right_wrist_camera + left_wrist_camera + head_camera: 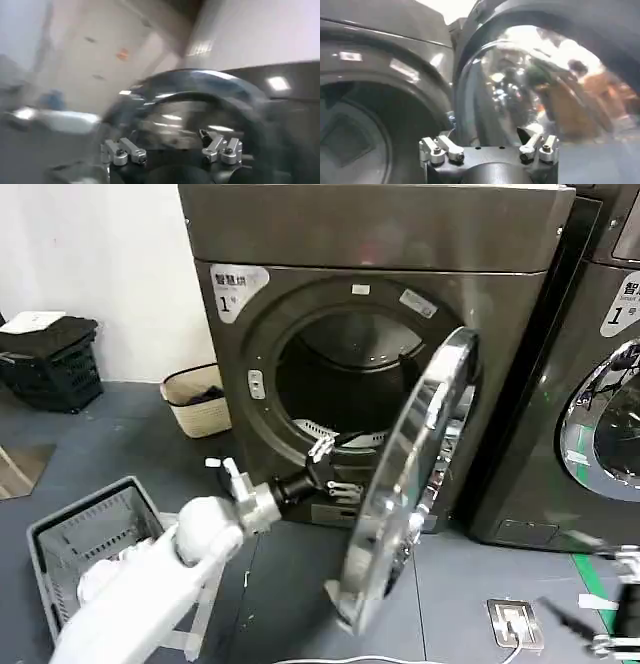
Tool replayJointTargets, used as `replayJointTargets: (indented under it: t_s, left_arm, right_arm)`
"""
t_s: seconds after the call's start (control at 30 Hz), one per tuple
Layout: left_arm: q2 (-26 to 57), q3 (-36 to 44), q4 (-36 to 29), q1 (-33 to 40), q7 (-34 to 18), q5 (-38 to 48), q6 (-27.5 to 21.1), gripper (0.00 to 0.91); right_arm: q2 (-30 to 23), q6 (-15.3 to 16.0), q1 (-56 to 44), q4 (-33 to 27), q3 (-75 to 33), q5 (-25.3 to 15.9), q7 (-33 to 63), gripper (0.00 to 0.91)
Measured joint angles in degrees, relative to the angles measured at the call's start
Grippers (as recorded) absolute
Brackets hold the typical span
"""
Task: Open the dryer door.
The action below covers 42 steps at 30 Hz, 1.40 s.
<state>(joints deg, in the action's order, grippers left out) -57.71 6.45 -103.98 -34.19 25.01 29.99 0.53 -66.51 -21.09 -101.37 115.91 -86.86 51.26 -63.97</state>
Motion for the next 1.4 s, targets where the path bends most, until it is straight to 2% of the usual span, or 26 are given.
replayJointTargets:
  t_s: [0.13,0.3,0.5,0.7,0.8,0.97,1.03,1.1,1.4]
  left_arm:
    - [-2.1,3.5,1.8,2.8,-0.4,-1.6,1.0,0.907]
    - [-5.8,8.2,4.7,6.6,-1.1,-2.5,1.7,0.907]
    - [-11.0,13.4,8.5,10.6,-1.7,-4.9,2.6,0.907]
    - [-16.4,17.8,12.7,13.6,-3.6,-7.3,2.8,0.907]
    - [-19.2,19.6,14.8,14.8,-4.4,-8.9,3.2,0.907]
    - [-23.8,21.8,18.8,16.8,-6.0,-11.7,3.9,0.907]
    - [-25.3,22.4,20.4,17.5,-6.1,-12.4,4.0,0.907]
    - [-26.7,22.7,21.9,18.3,-6.2,-12.6,4.1,0.907]
    - [-30.2,22.9,25.8,19.5,-6.2,-12.6,3.7,0.907]
  right_arm:
    - [-6.4,-0.7,-1.4,-1.6,-8.5,-5.8,8.2,0.907]
    - [-12.4,1.1,-2.0,-4.9,-18.5,-13.9,20.1,0.907]
    - [-16.8,4.3,-2.4,-7.7,-27.4,-24.4,38.2,0.907]
    - [-18.7,3.0,-3.7,-13.0,-33.6,-33.7,57.7,0.907]
    - [-18.5,6.7,-3.9,-16.6,-36.2,-37.3,66.9,0.907]
    - [-19.1,16.9,-3.4,-19.5,-40.8,-41.2,76.6,0.907]
    - [-19.0,20.0,-3.0,-20.6,-42.7,-43.2,78.7,0.907]
    - [-18.5,21.6,-2.9,-21.8,-44.3,-45.3,80.2,0.907]
    - [-15.9,23.8,-2.5,-27.4,-49.1,-52.1,83.0,0.907]
